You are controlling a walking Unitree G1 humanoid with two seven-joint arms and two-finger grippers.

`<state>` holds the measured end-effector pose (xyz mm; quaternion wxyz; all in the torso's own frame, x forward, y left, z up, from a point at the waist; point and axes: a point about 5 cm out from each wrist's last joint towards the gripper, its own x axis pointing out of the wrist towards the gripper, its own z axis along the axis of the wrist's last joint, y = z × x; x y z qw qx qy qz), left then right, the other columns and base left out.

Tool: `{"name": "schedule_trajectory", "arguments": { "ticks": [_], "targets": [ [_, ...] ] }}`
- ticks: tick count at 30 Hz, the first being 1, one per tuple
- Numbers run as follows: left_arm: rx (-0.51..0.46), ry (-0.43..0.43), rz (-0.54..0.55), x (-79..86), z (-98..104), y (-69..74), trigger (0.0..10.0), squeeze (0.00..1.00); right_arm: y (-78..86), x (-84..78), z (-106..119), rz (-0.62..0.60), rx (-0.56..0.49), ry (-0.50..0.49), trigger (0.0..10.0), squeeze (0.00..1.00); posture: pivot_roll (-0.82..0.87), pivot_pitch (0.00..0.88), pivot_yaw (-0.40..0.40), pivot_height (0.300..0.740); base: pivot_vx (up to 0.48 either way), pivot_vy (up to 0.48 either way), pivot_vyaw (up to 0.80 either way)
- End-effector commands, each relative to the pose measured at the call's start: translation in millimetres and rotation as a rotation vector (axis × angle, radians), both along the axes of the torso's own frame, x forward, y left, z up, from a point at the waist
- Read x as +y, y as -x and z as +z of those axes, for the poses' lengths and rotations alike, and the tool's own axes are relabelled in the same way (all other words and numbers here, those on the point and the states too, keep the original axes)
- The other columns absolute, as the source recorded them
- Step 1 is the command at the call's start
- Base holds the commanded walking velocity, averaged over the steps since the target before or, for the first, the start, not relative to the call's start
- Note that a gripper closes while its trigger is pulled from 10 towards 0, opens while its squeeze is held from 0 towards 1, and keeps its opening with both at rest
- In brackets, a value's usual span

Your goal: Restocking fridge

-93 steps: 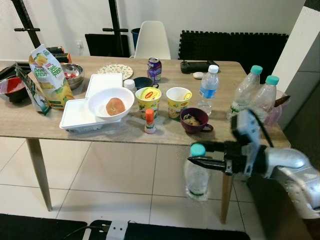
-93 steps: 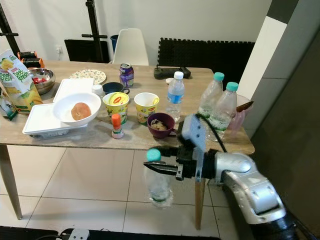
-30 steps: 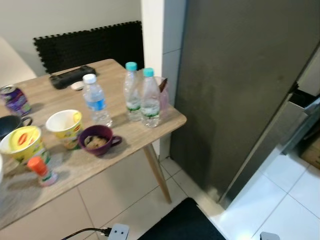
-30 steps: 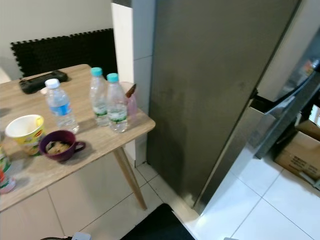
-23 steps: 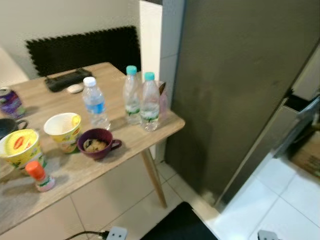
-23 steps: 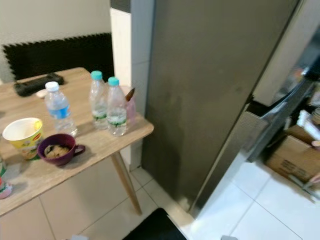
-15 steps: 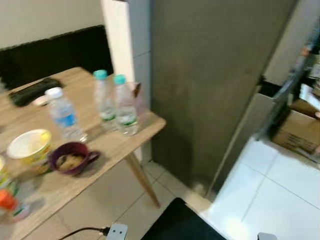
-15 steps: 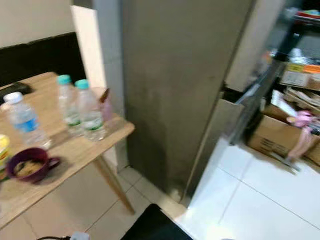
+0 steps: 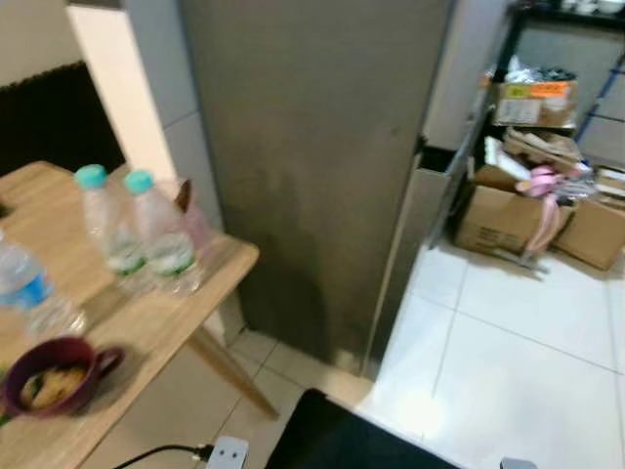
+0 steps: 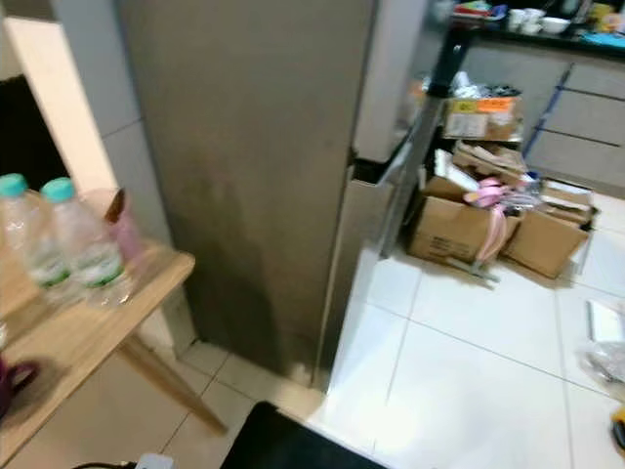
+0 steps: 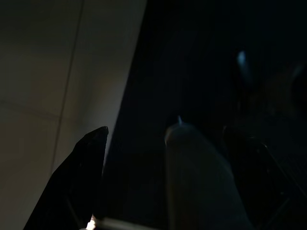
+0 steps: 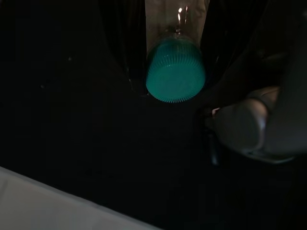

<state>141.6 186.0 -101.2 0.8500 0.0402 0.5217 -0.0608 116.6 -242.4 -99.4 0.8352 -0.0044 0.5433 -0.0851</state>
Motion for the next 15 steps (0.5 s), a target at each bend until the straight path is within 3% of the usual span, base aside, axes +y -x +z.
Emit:
{"name": "schedule_trajectory", "arguments": {
  "ticks": [1, 9, 15],
  "targets": [
    [0.035, -0.001, 0.018, 3.1, -3.7, 11.7, 10.0, 0.00, -0.6, 1.9, -0.3, 0.011, 0.001, -0.001, 10.0, 0.00, -0.03, 0.009, -0.020, 0.740, 0.000, 0.000, -0.76],
    [0.030, 0.000, 0.024, 3.5, -3.1, 10.0, 10.0, 0.00, -3.6, 0.6, 1.0, 0.049, -0.004, 0.017, 10.0, 0.00, -0.03, 0.000, -0.020, 0.740, 0.000, 0.000, -0.76],
    [0.031, -0.006, 0.021, 4.7, -2.9, 9.5, 10.0, 0.00, -4.8, -0.9, 1.8, 0.061, -0.007, 0.031, 10.0, 0.00, -0.03, 0.000, -0.009, 0.740, 0.000, 0.000, 0.00]
  ]
}}
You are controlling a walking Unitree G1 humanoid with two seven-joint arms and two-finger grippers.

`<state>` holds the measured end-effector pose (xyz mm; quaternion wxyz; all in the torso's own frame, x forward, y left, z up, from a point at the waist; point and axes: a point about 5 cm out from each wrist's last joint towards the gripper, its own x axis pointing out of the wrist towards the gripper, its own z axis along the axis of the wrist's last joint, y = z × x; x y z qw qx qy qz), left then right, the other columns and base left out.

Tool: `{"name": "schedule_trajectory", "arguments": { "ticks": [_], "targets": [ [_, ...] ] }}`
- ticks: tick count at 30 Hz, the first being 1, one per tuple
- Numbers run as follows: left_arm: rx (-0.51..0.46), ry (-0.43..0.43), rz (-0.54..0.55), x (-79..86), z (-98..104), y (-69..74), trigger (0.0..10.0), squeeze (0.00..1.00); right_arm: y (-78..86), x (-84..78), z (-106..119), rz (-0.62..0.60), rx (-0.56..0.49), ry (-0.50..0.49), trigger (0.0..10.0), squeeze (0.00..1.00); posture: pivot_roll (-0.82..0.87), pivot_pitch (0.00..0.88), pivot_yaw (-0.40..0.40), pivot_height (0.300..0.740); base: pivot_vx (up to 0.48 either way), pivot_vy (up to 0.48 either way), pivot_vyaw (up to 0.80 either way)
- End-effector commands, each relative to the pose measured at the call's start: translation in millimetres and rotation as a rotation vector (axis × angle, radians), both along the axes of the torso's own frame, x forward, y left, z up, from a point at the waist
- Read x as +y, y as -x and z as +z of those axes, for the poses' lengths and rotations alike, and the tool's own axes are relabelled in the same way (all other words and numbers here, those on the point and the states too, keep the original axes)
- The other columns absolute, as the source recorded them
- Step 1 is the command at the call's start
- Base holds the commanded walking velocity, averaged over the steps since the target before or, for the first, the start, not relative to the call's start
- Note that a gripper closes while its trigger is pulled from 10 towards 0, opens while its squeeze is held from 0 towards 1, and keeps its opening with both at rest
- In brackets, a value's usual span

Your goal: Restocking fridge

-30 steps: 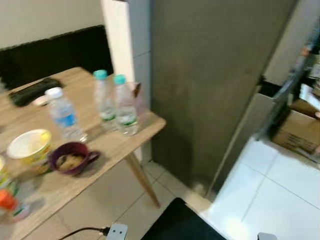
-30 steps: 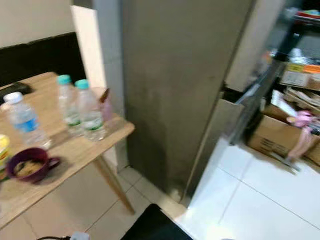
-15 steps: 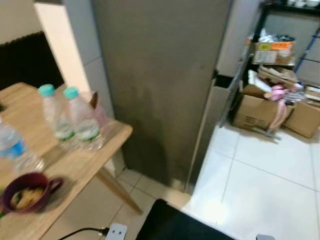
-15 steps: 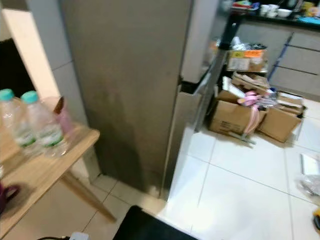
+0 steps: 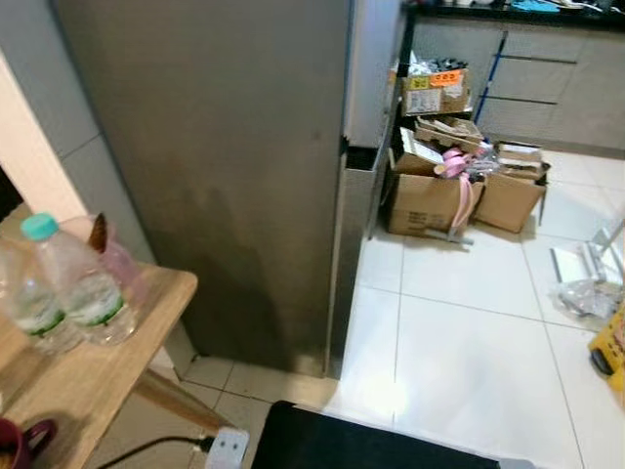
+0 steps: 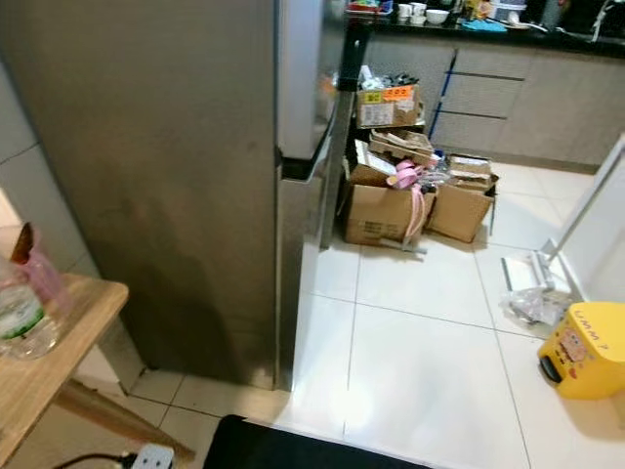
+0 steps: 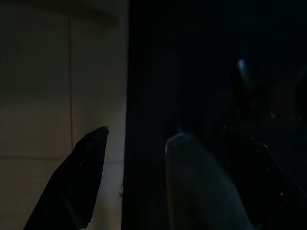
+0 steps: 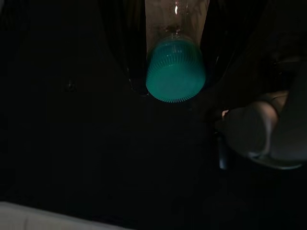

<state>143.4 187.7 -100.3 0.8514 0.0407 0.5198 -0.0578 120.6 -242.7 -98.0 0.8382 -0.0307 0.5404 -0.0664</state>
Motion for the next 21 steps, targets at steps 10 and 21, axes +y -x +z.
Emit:
{"name": "schedule_trajectory", "arguments": {
  "ticks": [10, 21],
  "targets": [
    [0.039, -0.005, 0.019, 7.1, -2.9, 10.4, 10.0, 0.00, 0.4, 3.3, -1.0, 0.010, 0.001, -0.001, 10.0, 0.00, -0.01, 0.008, -0.004, 0.740, 0.000, -0.351, 0.00],
    [0.047, 0.000, 0.029, 6.4, -4.0, 13.3, 10.0, 0.00, -0.7, 8.8, -1.6, 0.113, 0.018, -0.026, 10.0, 0.00, -0.02, 0.011, -0.016, 0.740, 0.000, -0.408, 0.27]
  ]
}}
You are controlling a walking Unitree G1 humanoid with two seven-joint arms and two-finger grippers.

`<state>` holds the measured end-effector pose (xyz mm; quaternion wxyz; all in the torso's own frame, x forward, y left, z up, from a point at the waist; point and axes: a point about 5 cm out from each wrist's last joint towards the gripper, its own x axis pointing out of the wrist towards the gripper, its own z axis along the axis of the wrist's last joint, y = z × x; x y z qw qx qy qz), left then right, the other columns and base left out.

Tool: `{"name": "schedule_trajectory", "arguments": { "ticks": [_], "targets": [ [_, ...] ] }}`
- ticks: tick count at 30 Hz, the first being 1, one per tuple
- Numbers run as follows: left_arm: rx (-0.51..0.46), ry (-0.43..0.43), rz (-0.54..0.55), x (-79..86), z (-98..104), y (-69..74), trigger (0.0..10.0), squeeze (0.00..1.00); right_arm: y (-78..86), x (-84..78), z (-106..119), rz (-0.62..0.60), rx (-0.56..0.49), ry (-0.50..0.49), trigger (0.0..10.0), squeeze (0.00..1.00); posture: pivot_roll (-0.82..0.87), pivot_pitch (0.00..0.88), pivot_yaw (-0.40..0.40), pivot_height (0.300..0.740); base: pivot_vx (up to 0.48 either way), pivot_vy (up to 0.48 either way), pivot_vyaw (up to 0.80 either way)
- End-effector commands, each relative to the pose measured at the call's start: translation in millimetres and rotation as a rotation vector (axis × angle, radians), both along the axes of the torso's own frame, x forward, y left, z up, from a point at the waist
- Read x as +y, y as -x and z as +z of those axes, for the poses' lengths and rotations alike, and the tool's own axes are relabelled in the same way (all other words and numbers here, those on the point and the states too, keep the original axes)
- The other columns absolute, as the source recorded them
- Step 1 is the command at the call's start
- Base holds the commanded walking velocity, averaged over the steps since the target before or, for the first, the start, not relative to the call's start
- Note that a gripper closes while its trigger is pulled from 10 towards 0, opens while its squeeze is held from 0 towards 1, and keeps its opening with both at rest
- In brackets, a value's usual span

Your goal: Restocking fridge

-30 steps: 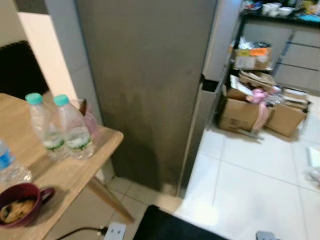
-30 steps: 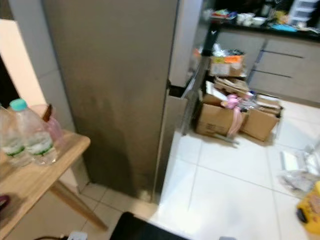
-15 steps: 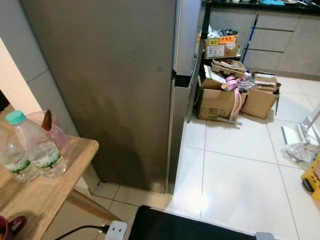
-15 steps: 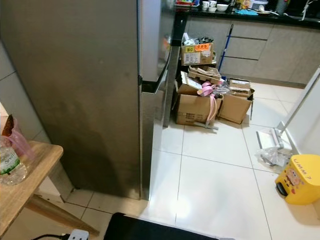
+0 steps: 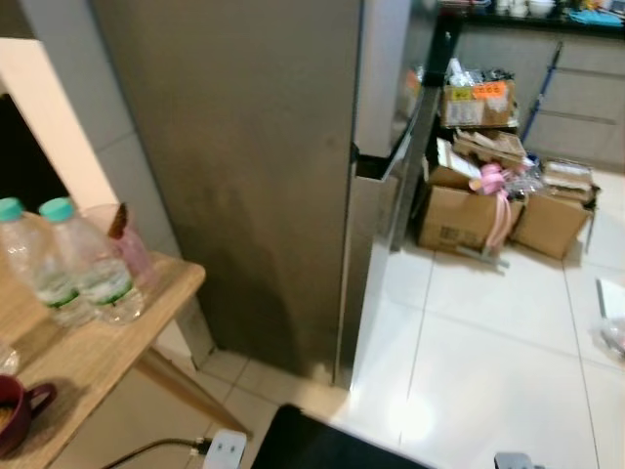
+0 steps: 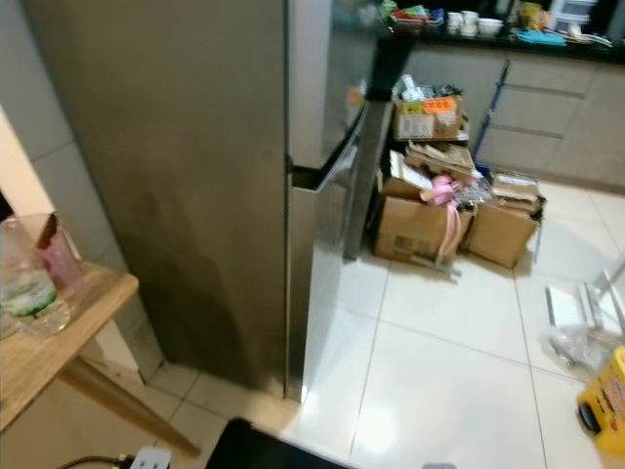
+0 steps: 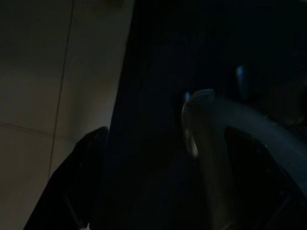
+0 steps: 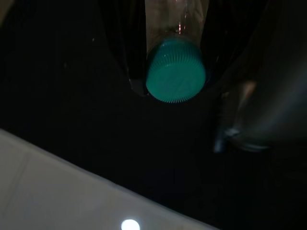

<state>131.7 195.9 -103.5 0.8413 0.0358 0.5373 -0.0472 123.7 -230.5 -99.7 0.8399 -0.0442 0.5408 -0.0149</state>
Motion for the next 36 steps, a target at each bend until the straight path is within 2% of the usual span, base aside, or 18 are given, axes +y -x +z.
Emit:
{"name": "schedule_trajectory", "arguments": {
  "ticks": [1, 19, 36],
  "targets": [
    [0.007, 0.009, 0.006, -3.4, -1.1, 1.9, 10.0, 0.00, 3.0, -3.7, -0.1, 0.015, 0.015, 0.005, 10.0, 0.00, -0.02, 0.012, -0.017, 0.740, 0.000, -0.401, 0.77],
    [0.005, 0.018, -0.001, -6.6, -1.0, 0.3, 10.0, 0.00, 10.9, -9.4, -1.0, 0.011, 0.033, 0.026, 10.0, 0.00, -0.03, 0.010, -0.014, 0.740, 0.000, -0.403, 0.77],
    [0.005, 0.022, -0.005, -7.3, -1.0, 0.0, 10.0, 0.00, 12.0, -9.9, -1.2, -0.009, 0.031, 0.031, 10.0, 0.00, -0.03, 0.010, -0.015, 0.740, 0.000, -0.401, 0.00]
  ]
}}
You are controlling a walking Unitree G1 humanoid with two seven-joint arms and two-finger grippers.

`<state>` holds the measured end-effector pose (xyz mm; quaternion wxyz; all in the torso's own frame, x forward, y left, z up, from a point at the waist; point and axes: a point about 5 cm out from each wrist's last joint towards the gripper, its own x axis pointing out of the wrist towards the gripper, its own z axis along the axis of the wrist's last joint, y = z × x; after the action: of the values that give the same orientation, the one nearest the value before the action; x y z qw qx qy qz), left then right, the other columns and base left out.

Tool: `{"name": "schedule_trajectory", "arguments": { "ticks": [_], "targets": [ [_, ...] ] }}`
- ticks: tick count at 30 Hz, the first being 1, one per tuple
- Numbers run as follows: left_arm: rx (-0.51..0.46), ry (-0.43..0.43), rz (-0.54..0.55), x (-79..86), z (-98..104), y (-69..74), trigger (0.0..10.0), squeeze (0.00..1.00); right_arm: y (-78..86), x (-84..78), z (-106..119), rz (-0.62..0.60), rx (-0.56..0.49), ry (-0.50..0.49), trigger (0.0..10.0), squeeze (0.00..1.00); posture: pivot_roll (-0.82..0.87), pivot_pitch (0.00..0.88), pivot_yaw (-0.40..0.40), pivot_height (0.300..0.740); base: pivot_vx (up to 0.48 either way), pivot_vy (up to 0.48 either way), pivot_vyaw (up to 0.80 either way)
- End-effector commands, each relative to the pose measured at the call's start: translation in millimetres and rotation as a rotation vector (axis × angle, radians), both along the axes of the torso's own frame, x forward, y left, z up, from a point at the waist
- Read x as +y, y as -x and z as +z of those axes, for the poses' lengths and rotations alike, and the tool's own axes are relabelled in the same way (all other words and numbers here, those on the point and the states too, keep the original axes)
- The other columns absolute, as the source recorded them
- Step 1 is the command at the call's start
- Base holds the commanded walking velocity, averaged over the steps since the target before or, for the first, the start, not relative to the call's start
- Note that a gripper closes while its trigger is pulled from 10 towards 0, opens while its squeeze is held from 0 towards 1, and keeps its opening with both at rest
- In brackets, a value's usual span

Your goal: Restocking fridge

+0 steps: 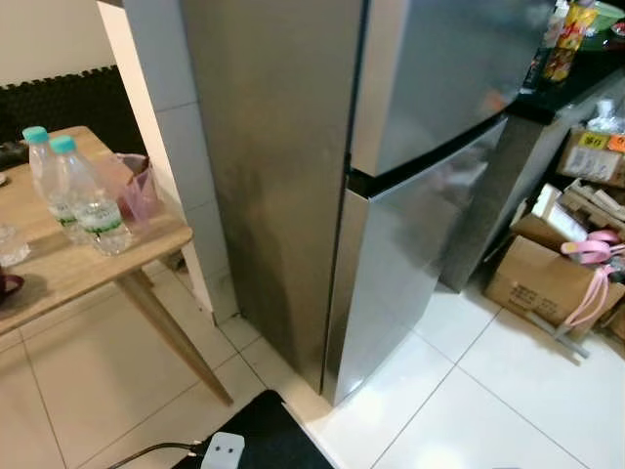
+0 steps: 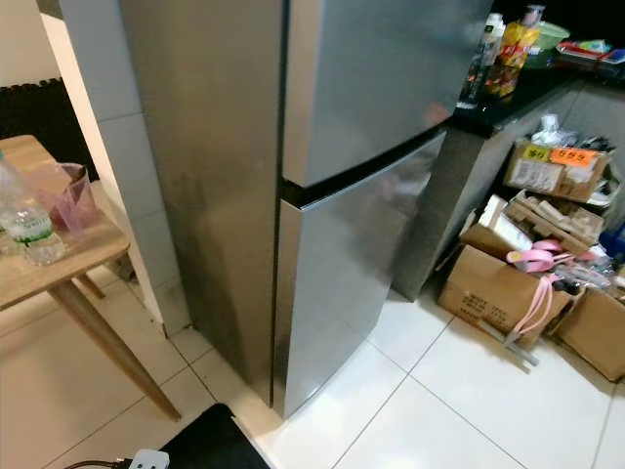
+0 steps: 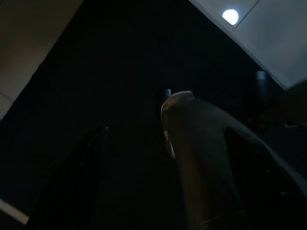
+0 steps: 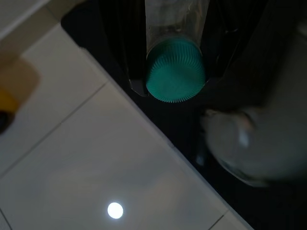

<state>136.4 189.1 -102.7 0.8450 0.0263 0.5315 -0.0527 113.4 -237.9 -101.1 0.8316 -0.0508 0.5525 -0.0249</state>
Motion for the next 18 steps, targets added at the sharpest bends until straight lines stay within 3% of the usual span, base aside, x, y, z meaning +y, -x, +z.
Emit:
{"name": "schedule_trajectory", "arguments": {
  "ticks": [1, 4, 18],
  "targets": [
    [0.017, -0.001, -0.006, -0.6, -1.7, 4.7, 10.0, 0.00, 1.8, -2.5, 0.2, 0.002, 0.003, 0.009, 10.0, 0.00, -0.03, 0.010, -0.015, 0.740, 0.000, -0.401, 0.00],
    [0.016, -0.002, -0.006, -0.5, -1.7, 4.8, 10.0, 0.00, 1.8, -2.3, 0.1, 0.003, 0.002, 0.007, 10.0, 0.00, -0.03, 0.013, -0.014, 0.740, 0.000, -0.391, 0.00],
    [0.013, -0.013, -0.012, 1.7, -1.1, 3.7, 10.0, 0.00, -0.2, -0.7, 0.4, 0.019, -0.004, 0.000, 10.0, 0.00, -0.03, 0.004, -0.013, 0.740, 0.000, -0.041, 0.00]
  ]
}}
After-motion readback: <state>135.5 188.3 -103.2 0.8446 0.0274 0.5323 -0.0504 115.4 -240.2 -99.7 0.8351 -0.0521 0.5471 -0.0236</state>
